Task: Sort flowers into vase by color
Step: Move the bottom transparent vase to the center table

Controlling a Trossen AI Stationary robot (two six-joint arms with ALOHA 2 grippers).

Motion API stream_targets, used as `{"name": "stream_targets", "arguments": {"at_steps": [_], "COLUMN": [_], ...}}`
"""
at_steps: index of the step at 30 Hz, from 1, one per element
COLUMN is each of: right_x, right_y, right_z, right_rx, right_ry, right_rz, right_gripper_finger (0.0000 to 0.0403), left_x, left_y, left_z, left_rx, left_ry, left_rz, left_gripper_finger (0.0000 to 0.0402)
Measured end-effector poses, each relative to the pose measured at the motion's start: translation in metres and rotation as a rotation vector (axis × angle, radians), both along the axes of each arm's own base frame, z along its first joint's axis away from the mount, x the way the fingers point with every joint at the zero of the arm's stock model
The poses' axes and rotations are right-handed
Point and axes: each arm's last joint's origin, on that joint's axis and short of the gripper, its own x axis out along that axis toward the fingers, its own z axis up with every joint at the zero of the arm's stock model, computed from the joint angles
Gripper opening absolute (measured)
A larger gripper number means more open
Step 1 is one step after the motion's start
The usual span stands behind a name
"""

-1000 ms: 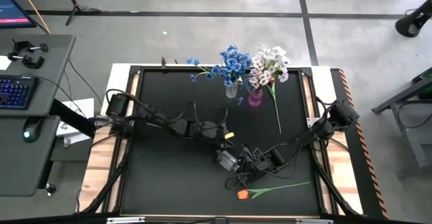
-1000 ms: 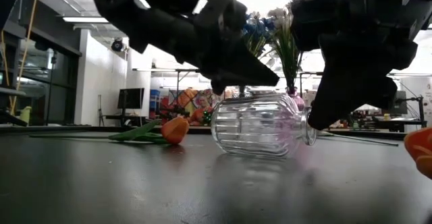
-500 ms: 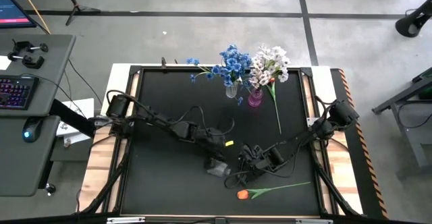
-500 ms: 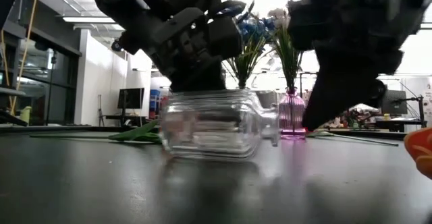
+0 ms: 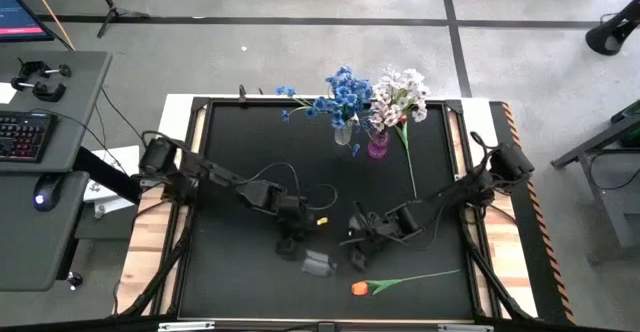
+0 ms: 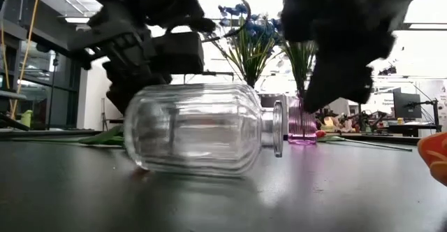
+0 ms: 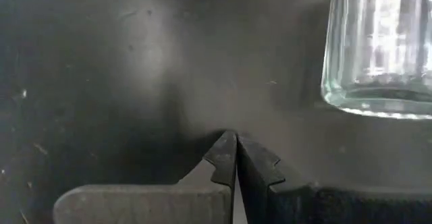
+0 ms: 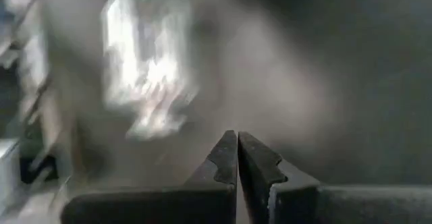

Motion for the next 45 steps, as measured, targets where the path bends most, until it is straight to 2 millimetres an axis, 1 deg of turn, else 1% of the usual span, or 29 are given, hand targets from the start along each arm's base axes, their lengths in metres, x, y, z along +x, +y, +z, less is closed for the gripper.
{"name": "stream_targets", "arguments": {"at_steps": [5,7,11,15,18,20,22,24,26,30,35,40,43,45], "right_x": [-0.005,-0.006,-0.001,0.017,0.038,0.049,0.056,0.058,0.06,0.065,0.064,0.061,0.062,0.061], "right_y": [0.03,0.04,0.052,0.063,0.077,0.083,0.088,0.091,0.094,0.096,0.094,0.091,0.09,0.09], "right_z": [0.008,0.008,-0.002,-0.008,-0.009,-0.011,-0.014,-0.019,-0.019,-0.012,-0.013,-0.015,-0.016,-0.016], "right_rx": [0.163,0.178,0.164,0.153,0.118,0.08,0.051,0.022,-0.012,-0.075,-0.093,-0.131,-0.139,-0.146], "right_ry": [-0.058,-0.099,-0.15,-0.169,-0.207,-0.191,-0.13,-0.051,-0.024,-0.066,-0.048,-0.016,-0.015,-0.014], "right_rz": [0.224,0.263,0.303,0.339,0.403,0.433,0.444,0.446,0.431,0.358,0.303,0.287,0.288,0.292], "right_gripper_finger": [0.0,0.0,0.0,0.0,0.0,0.0,0.0,0.0,0.0,0.0,0.0,0.0,0.0,0.0], "left_x": [-0.011,-0.014,-0.017,-0.024,-0.029,-0.032,-0.035,-0.036,-0.036,-0.031,-0.023,-0.007,0.001,0.002], "left_y": [0.0,-0.001,-0.009,-0.025,-0.037,-0.043,-0.048,-0.052,-0.054,-0.055,-0.051,-0.045,-0.043,-0.042], "left_z": [0.013,0.017,0.024,0.027,0.033,0.034,0.036,0.037,0.037,0.041,0.042,0.033,0.02,0.013], "left_rx": [-0.012,-0.016,-0.023,-0.022,-0.021,-0.01,0.008,0.016,0.033,0.077,0.109,0.113,0.078,0.067], "left_ry": [-0.058,-0.08,-0.108,-0.104,-0.12,-0.127,-0.136,-0.153,-0.161,-0.251,-0.334,-0.408,-0.413,-0.386], "left_rz": [0.002,-0.002,-0.029,-0.084,-0.133,-0.142,-0.147,-0.152,-0.151,-0.151,-0.188,-0.188,-0.187,-0.168], "left_gripper_finger": [0.0,0.0,0.0,0.0,0.0,0.0,0.0,0.0,0.0,0.0,0.0,0.0,0.0,0.0]}}
